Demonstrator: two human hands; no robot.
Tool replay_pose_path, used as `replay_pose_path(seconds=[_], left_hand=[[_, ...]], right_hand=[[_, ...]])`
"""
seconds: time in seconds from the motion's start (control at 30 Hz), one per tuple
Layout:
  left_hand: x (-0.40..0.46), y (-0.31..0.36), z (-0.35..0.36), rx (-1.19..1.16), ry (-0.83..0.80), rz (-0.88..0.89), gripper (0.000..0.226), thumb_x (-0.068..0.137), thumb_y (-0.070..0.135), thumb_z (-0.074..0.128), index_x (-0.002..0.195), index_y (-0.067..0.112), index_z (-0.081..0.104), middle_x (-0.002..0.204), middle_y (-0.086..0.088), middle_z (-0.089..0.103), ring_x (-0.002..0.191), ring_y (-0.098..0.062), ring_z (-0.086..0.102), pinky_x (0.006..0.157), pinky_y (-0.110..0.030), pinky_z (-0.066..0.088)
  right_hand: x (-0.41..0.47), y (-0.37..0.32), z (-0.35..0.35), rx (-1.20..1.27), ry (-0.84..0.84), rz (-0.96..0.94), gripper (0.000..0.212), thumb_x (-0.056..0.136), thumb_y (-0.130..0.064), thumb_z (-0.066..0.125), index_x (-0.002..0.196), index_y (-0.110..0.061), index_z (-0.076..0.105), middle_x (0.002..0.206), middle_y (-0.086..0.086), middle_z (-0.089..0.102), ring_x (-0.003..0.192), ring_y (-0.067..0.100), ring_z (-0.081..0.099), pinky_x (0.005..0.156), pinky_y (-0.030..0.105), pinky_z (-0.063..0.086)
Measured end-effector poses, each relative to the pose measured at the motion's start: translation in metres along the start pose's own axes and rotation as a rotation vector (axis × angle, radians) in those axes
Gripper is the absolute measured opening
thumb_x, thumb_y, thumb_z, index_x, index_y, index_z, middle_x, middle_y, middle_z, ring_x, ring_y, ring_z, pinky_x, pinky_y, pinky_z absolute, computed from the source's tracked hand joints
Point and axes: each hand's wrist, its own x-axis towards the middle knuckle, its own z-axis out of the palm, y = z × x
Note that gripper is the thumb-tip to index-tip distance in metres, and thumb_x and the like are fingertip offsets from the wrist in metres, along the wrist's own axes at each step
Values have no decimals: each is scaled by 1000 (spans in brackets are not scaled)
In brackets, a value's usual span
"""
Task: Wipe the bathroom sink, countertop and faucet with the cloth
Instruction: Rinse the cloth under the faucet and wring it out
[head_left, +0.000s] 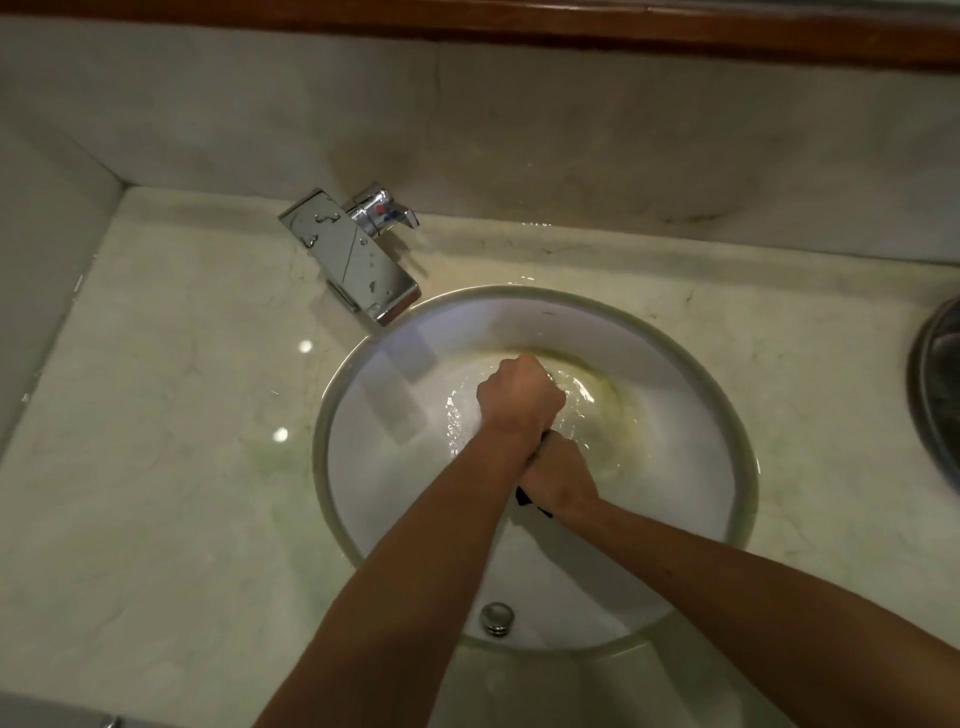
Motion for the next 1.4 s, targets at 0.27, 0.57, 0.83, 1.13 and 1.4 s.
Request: replay_pose_path(seconds=[0.27, 0.57, 0.83, 1.13, 1.4], left_hand=[[-8, 2, 2, -15, 9, -60, 13, 90, 14, 57, 80, 16, 48, 114, -11, 67, 106, -36, 67, 80, -32, 43], [-11, -1, 4, -48, 32, -78, 17, 92, 22, 54, 102, 11, 64, 115, -13, 67, 108, -39, 65, 81, -35, 45], [-29, -32, -72, -876, -305, -28, 112, 69, 88, 61, 156, 24, 34, 163, -6, 38, 142, -25, 45, 120, -51, 34], [-82, 15, -59, -1250, -233, -21, 40, 97, 32, 69, 122, 1, 71, 116, -14, 76, 106, -24, 73, 90, -33, 57], [-122, 44, -72, -1401, -279, -92, 44, 107, 35, 49, 130, 2, 68, 127, -19, 71, 122, -35, 65, 111, -46, 47]], right_hand=[[-12, -8, -15, -196, -27, -19, 27, 88, -15, 52, 61, -20, 48, 48, -6, 52, 50, 16, 51, 64, 29, 45], [-15, -9, -14, -217, -25, -45, 21, 89, -19, 54, 69, -24, 49, 69, 5, 66, 84, 32, 70, 67, 32, 48], [-31, 16, -81, 252, 328, 25, 21, 80, -35, 77, 89, -24, 62, 73, 3, 69, 66, 25, 69, 58, 39, 59], [-73, -19, -125, 607, 49, -149, 19, 83, -6, 75, 98, -17, 71, 67, -2, 67, 56, 11, 62, 52, 19, 47], [-98, 0, -154, 1002, -531, -52, 47, 86, -29, 77, 126, -7, 68, 116, 14, 73, 100, 26, 71, 84, 34, 58]])
